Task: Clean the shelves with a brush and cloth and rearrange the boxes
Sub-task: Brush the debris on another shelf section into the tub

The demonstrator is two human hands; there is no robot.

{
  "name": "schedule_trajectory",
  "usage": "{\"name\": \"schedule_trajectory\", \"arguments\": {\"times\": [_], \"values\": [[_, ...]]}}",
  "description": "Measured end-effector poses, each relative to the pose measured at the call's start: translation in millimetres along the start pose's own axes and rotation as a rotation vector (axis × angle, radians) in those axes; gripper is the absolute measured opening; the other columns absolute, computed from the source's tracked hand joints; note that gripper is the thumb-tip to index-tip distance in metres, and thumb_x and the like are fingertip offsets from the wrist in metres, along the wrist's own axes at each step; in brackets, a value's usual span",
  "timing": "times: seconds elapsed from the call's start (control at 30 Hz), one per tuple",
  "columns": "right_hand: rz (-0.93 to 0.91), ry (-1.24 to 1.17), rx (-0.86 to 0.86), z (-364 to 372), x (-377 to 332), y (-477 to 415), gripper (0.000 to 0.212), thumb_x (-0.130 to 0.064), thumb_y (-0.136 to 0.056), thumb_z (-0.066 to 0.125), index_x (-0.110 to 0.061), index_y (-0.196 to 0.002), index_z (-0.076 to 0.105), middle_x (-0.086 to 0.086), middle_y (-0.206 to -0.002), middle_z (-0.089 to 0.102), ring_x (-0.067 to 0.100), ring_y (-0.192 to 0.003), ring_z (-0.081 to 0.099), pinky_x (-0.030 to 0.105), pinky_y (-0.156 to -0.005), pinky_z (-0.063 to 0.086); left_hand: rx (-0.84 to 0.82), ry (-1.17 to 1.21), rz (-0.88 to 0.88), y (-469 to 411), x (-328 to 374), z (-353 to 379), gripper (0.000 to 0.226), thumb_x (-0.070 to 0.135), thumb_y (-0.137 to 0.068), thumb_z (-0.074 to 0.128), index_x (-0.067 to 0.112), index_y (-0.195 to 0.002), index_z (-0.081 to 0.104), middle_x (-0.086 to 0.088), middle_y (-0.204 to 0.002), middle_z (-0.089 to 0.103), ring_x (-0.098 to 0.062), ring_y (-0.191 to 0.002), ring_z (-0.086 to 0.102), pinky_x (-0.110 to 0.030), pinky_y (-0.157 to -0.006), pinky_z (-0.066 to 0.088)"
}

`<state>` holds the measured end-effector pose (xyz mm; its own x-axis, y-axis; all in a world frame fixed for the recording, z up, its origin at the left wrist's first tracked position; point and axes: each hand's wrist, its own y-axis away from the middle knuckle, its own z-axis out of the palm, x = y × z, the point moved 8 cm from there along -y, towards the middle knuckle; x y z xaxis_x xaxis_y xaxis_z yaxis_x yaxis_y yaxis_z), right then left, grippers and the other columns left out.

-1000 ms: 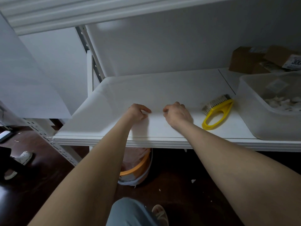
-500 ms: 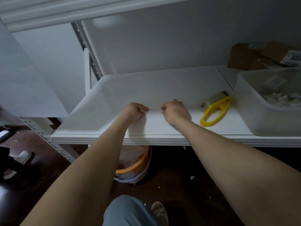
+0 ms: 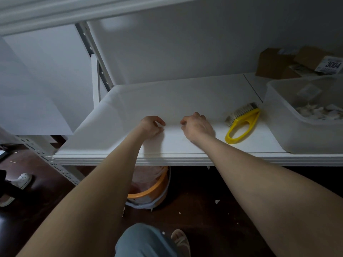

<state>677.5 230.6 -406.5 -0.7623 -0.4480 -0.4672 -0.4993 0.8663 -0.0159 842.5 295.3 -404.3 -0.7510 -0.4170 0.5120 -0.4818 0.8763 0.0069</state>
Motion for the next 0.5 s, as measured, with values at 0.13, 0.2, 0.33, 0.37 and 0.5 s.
{"name": "schedule_trajectory", "arguments": {"times": [0.13, 0.2, 0.33, 0.37, 0.5], "values": [[0.006, 0.011, 0.009, -0.3, -1.1, -0.6, 0.031, -0.027, -0.097, 0.044, -0.032, -0.123, 0.059, 0.004, -0.129, 0.044, 0.024, -0.124, 0.04, 0.035, -0.095, 0.039, -0.015, -0.05, 0.016, 1.3, -3.7, -4.4, 0.037, 0.026, -0.08, 0.074, 0.018, -0.115, 0.067, -0.004, -0.098, 0.058, -0.018, -0.089, 0.054, -0.019, -0.077, 0.037], [0.004, 0.017, 0.02, -0.1, -2.3, 0.2, 0.031, -0.025, -0.096, 0.044, -0.032, -0.122, 0.06, 0.004, -0.128, 0.045, 0.024, -0.123, 0.041, 0.035, -0.093, 0.04, 0.027, -0.084, 0.012, 0.4, -1.9, -7.5, 0.034, 0.029, -0.079, 0.074, 0.017, -0.111, 0.069, -0.006, -0.103, 0.064, -0.02, -0.096, 0.059, -0.019, -0.077, 0.039], [0.009, 0.031, 0.027, -1.1, -2.9, 0.9, 0.031, -0.023, -0.096, 0.044, -0.031, -0.122, 0.059, 0.004, -0.128, 0.045, 0.024, -0.123, 0.041, 0.034, -0.092, 0.04, 0.051, -0.079, 0.012, -1.6, -0.1, -8.1, 0.028, 0.028, -0.078, 0.074, 0.016, -0.103, 0.072, -0.007, -0.099, 0.068, -0.022, -0.091, 0.062, -0.022, -0.079, 0.046], [0.006, 0.033, 0.027, -1.1, -3.3, 0.8, 0.032, -0.023, -0.096, 0.044, -0.031, -0.123, 0.059, 0.004, -0.128, 0.045, 0.024, -0.123, 0.041, 0.034, -0.092, 0.039, 0.033, -0.068, 0.009, -1.6, -1.2, -7.8, 0.029, 0.029, -0.077, 0.075, 0.016, -0.103, 0.072, -0.007, -0.096, 0.068, -0.021, -0.086, 0.061, -0.023, -0.079, 0.047], [0.001, 0.034, 0.029, -1.0, -3.9, 1.3, 0.031, -0.023, -0.096, 0.044, -0.03, -0.122, 0.06, 0.004, -0.128, 0.046, 0.024, -0.122, 0.041, 0.034, -0.091, 0.039, -0.019, -0.056, 0.012, -3.0, -0.7, -7.4, 0.027, 0.025, -0.077, 0.075, 0.015, -0.101, 0.069, -0.002, -0.078, 0.06, -0.019, -0.068, 0.055, -0.025, -0.076, 0.049]]}}
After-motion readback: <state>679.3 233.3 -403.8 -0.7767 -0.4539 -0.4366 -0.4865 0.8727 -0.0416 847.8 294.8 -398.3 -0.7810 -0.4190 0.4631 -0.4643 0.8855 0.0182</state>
